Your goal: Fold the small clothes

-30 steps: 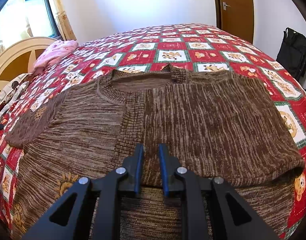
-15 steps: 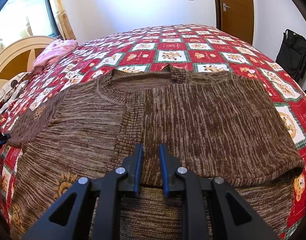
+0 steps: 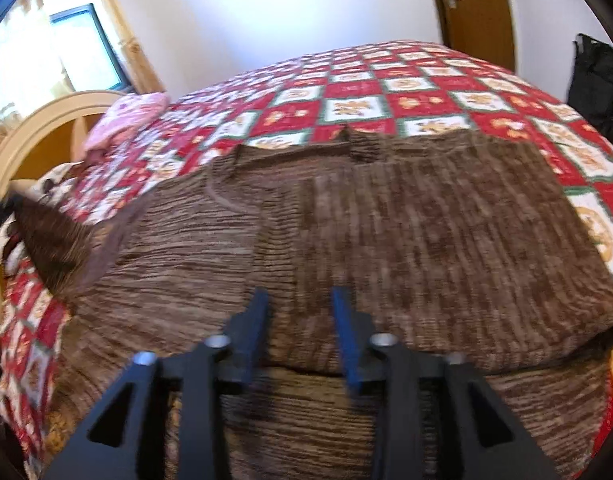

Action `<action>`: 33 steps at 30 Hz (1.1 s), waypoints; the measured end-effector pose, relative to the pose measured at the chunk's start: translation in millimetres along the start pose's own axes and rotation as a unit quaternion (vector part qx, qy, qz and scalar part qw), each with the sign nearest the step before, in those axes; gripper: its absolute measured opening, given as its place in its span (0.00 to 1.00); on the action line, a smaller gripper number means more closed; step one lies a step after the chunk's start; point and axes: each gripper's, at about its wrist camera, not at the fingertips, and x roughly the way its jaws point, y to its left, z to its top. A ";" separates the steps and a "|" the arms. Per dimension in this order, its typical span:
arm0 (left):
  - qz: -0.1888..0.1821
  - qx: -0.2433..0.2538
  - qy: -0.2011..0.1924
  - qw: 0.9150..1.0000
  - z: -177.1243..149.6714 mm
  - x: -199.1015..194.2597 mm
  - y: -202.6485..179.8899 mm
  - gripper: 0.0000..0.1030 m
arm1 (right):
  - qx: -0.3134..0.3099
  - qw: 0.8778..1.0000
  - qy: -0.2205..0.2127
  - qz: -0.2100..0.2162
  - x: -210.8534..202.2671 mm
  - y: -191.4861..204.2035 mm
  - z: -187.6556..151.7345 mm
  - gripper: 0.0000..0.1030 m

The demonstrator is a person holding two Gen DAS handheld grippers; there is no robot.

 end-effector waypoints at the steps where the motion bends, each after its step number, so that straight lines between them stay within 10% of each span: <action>1: -0.015 0.015 0.003 1.000 -4.0 -0.8 -14.9 0.08 | -0.007 1.000 -0.001 -0.001 -0.3 3.2 -0.3 0.49; 8: -0.067 0.105 0.058 0.991 -57.9 17.2 -96.2 0.08 | 0.025 0.999 -0.037 -0.001 -15.9 -6.3 -2.7 0.54; 15: -0.076 0.103 0.081 0.989 -79.8 25.6 -94.2 0.08 | 0.111 0.993 -0.044 0.017 -22.7 -35.2 2.3 0.58; 22: -0.086 0.064 0.107 0.988 -90.5 42.1 -78.2 0.08 | 0.036 0.997 -0.021 0.063 -30.9 3.4 49.6 0.58; 33: -0.113 0.060 0.093 0.987 -92.1 35.7 -81.8 0.08 | -0.129 0.974 0.122 0.139 80.5 90.5 80.3 0.49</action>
